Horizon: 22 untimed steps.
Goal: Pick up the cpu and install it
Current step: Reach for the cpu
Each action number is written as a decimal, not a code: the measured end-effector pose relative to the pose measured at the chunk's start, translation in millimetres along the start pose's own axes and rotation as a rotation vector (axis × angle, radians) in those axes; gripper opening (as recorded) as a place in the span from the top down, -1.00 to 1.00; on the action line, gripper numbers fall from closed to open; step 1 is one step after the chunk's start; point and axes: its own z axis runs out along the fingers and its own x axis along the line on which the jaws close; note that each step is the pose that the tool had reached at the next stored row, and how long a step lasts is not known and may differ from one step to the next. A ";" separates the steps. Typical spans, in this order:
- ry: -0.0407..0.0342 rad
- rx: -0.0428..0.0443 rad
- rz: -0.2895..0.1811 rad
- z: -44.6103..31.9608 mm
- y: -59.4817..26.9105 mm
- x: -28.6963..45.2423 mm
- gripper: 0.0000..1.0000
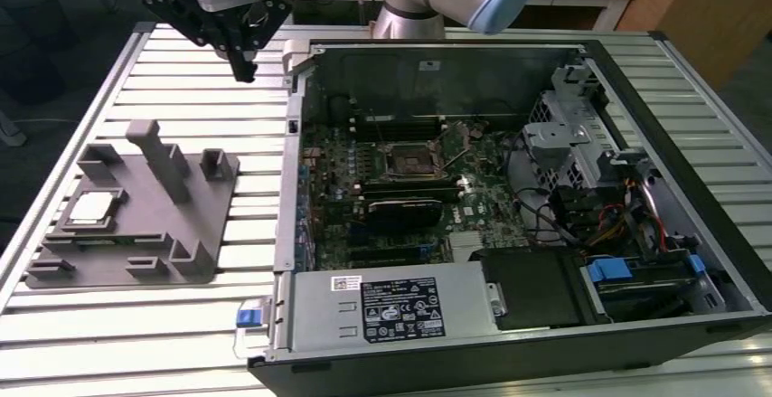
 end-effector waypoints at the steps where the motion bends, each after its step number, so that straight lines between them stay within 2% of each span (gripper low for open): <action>1: 0.0000 0.0000 0.000 0.0 -0.1 1.3 0.79; 22: -0.0005 0.0002 0.010 -0.4 -3.3 30.0 0.79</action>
